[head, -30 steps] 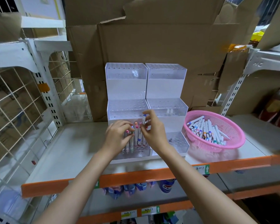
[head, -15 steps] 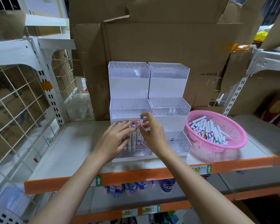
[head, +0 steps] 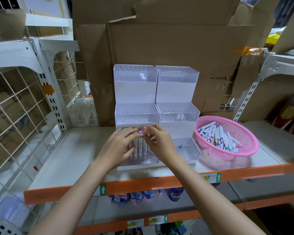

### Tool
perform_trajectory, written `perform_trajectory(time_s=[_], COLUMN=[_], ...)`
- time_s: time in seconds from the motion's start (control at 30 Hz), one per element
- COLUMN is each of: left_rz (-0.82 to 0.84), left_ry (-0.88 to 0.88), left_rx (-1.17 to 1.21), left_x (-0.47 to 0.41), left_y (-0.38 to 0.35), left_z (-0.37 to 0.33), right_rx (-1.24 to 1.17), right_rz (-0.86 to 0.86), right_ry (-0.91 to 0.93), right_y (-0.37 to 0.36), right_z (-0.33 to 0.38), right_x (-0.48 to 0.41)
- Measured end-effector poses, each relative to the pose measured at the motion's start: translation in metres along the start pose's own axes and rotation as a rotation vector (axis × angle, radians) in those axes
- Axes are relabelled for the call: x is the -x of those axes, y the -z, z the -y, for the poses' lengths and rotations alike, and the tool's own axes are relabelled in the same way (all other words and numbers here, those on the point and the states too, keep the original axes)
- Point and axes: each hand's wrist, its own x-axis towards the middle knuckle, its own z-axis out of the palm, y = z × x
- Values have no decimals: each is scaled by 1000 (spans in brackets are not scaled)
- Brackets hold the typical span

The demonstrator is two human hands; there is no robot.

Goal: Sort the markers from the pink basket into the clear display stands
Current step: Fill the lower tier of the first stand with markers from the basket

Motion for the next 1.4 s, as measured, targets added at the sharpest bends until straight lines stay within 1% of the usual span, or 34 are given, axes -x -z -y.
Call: perform_trajectory(time_s=[0.23,0.43,0.57,0.8,1.0,1.2,1.27,1.4], left_rz=[30,62,75,69,39,39,31,45], left_ry=[-14,-10,6,15,32,-60,-106,-187], left_rx=[-56,-74,-80,-92,-98,-114,-109,-64], left_x=[0,1,1,-2,-12,-43,-56,-82], left_y=[2,4,4,7,5,-12,-24,-52], left_z=[-1,-1,-4,-8,-17,-51,-70,-110], right_rx=[14,47,90,195,210,308,367,485], right_rz=[31,-3,28,46,68,182,223,288], right_ry=[-6,-3,-6,28,25,-28,-86,-258], right_y=[4,7,13,17,29,62,79,118], right_z=[0,-2,-4,-3,-8,-32,-44,-73], right_x=[1,-1,-4,-7,-1,14,23,41])
